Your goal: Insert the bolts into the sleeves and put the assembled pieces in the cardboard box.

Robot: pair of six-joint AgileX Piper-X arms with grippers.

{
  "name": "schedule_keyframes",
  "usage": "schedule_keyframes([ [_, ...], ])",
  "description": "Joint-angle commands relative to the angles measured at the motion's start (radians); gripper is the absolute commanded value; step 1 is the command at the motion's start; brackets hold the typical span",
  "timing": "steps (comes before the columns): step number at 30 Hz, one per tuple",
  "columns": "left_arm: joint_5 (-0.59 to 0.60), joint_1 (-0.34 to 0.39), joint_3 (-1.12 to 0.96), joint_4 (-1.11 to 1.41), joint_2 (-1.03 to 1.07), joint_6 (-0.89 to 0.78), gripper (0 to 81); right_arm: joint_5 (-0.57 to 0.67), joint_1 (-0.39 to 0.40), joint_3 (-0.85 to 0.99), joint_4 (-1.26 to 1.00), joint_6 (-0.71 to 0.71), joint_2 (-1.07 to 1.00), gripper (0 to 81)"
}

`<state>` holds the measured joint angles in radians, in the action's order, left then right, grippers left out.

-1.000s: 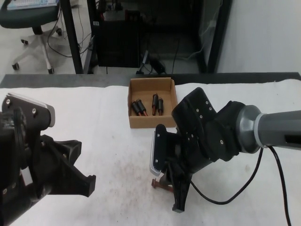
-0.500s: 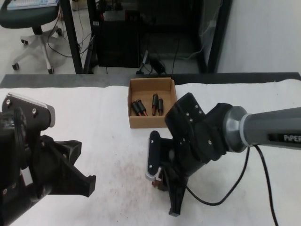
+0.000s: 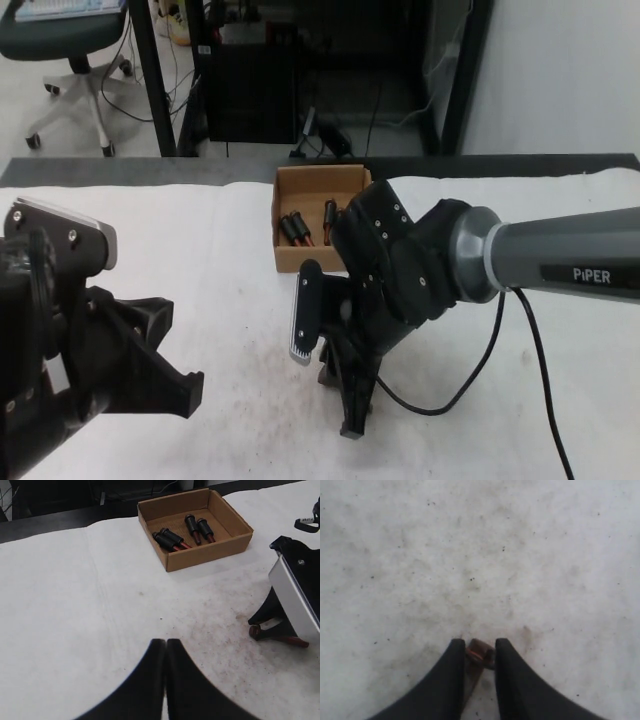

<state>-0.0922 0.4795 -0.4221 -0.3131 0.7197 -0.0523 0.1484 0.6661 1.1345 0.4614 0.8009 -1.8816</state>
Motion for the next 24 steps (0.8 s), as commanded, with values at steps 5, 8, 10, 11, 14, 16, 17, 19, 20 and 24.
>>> schedule_keyframes([
  [5, 0.0, -0.003, -0.008, 0.011, -0.01, -0.01, 0.3, 0.0, 0.0, 0.001, 0.069, -0.073, -0.01, 19.1],
  [8, 0.0, -0.003, -0.008, 0.011, -0.01, -0.01, 0.3, 0.0, 0.0, 0.001, 0.105, -0.076, -0.01, 19.1],
  [10, 0.0, -0.003, -0.008, 0.011, -0.01, -0.01, 0.3, 0.0, 0.0, 0.004, 0.108, -0.076, -0.006, 19.1],
  [11, 0.0, -0.003, -0.008, 0.011, -0.01, -0.01, 0.3, 0.0, 0.0, 0.008, 0.108, -0.076, -0.001, 19.1],
  [14, 0.0, -0.003, -0.008, 0.011, -0.01, -0.01, 0.3, 0.0, 0.0, 0.026, 0.093, -0.076, 0.02, 22.8],
  [16, 0.0, -0.003, -0.008, 0.011, -0.01, -0.01, 0.3, 0.0, 0.0, 0.046, 0.083, -0.076, 0.032, 28.1],
  [17, 0.0, -0.003, -0.008, 0.011, -0.01, -0.01, 0.3, 0.0, 0.0, 0.059, 0.08, -0.093, 0.038, 31.2],
  [19, 0.0, -0.003, -0.008, 0.011, -0.01, -0.01, 0.3, 0.0, 0.0, 0.08, 0.08, -0.144, 0.043, 34.1],
  [20, 0.0, -0.003, -0.008, 0.011, -0.01, -0.01, 0.3, 0.0, 0.0, 0.087, 0.08, -0.172, 0.046, 34.2],
  [24, 0.0, -0.003, -0.008, 0.011, -0.01, -0.01, 0.3, 0.0, 0.0, 0.097, 0.107, -0.274, 0.056, 34.2],
])
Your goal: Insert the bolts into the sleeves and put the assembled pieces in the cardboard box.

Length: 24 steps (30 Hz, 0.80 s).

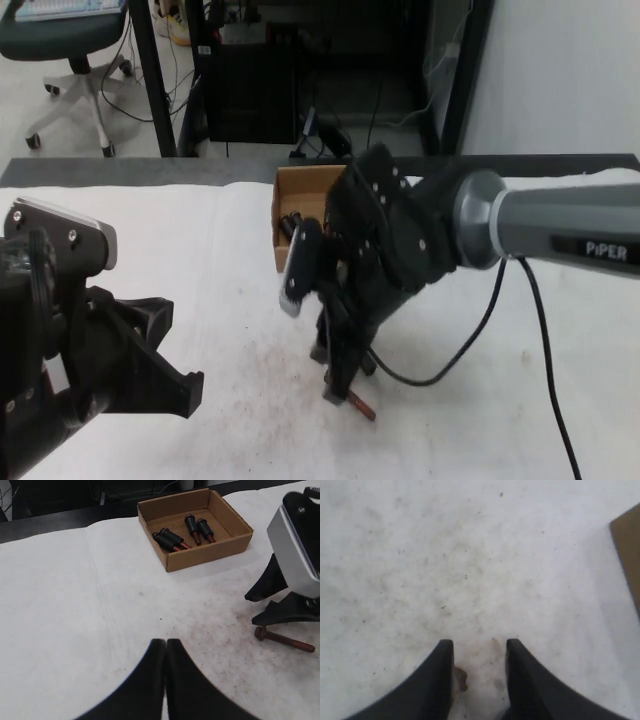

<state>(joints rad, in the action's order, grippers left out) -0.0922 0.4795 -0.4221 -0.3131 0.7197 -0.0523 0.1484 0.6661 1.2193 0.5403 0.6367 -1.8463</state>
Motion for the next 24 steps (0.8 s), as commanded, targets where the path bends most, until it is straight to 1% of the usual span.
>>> schedule_keyframes([
  [1, 0.0, -0.003, -0.008, 0.011, -0.01, -0.01, 0.3, -0.002, 0.0, 0.012, 0.043, -0.132, 0.022, 34.2],
  [4, 0.0, -0.003, -0.008, 0.011, -0.01, -0.01, 0.3, -0.047, 0.0, 0.012, 0.13, -0.19, 0.021, 34.2],
  [8, 0.0, -0.003, -0.008, 0.011, -0.01, -0.01, 0.3, -0.049, 0.0, 0.012, 0.208, -0.22, 0.021, 34.2],
  [14, 0.0, -0.003, -0.008, 0.011, -0.01, -0.01, 0.3, -0.045, 0.0, 0.012, 0.171, -0.22, 0.021, 34.2],
  [24, 0.0, -0.003, -0.008, 0.011, -0.01, -0.01, 0.3, -0.045, 0.0, 0.0, 0.173, -0.22, -0.014, 34.2],
])
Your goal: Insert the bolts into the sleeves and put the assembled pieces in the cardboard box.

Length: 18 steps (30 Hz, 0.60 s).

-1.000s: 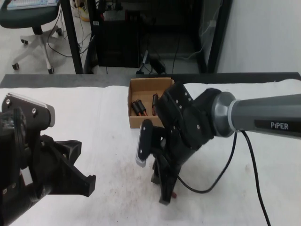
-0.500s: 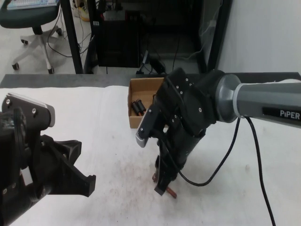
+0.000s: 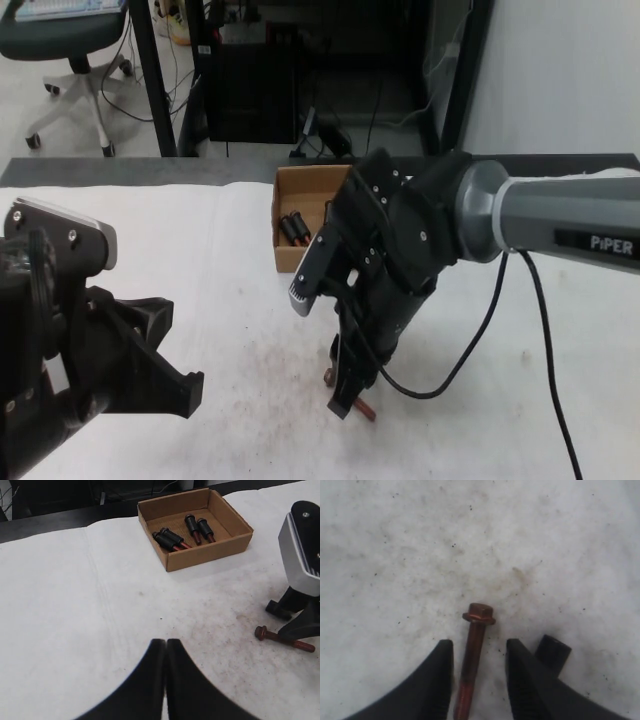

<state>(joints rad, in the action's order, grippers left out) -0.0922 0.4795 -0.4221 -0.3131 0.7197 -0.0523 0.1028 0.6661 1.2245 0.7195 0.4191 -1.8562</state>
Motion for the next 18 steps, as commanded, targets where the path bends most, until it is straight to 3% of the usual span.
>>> schedule_keyframes([
  [1, 0.0, -0.003, -0.008, 0.011, -0.01, -0.01, 0.3, 0.0, 0.0, -0.007, -0.011, -0.001, -0.01, 34.2],
  [14, 0.0, -0.003, -0.008, 0.011, -0.01, -0.01, 0.3, 0.0, 0.0, -0.006, -0.052, 0.001, -0.049, 34.1],
  [18, 0.0, -0.003, -0.008, 0.011, -0.01, -0.01, 0.3, 0.0, 0.0, -0.006, -0.08, 0.001, -0.052, 29.4],
])
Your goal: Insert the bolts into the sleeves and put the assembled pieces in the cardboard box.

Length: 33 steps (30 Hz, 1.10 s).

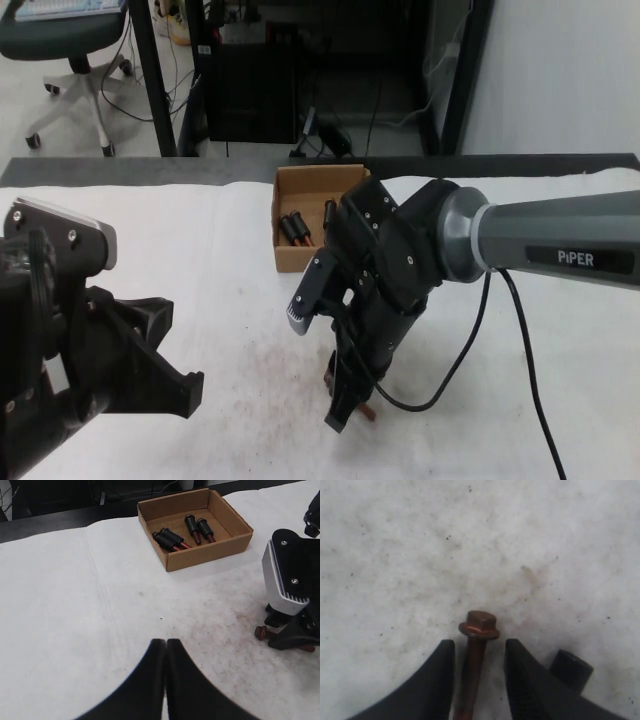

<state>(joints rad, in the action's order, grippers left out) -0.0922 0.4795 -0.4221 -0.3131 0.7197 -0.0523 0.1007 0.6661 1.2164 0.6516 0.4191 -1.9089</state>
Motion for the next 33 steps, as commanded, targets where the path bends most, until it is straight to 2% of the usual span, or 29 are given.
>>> schedule_keyframes([
  [1, 0.0, -0.003, -0.008, 0.011, -0.01, -0.01, 0.3, 0.002, 0.0, 0.002, -0.016, 0.004, 0.001, 28.4],
  [22, 0.0, -0.003, -0.008, 0.011, -0.01, -0.01, 0.3, 0.002, 0.0, 0.002, -0.011, 0.029, -0.04, 27.5],
  [24, 0.0, -0.003, -0.008, 0.011, -0.01, -0.01, 0.3, 0.002, 0.0, 0.002, -0.024, 0.029, -0.04, 20.2],
  [27, 0.0, -0.003, -0.008, 0.011, -0.01, -0.01, 0.3, 0.002, 0.0, 0.002, -0.052, 0.029, -0.04, 1.4],
  [31, 0.005, -0.003, -0.008, 0.011, -0.01, -0.009, 0.3, 0.001, 0.0, 0.017, -0.076, 0.025, -0.034, 0.6],
  [33, 0.056, -0.003, -0.01, 0.011, -0.01, -0.009, 0.3, -0.016, 0.0, 0.041, -0.061, 0.011, -0.013, 0.6],
])
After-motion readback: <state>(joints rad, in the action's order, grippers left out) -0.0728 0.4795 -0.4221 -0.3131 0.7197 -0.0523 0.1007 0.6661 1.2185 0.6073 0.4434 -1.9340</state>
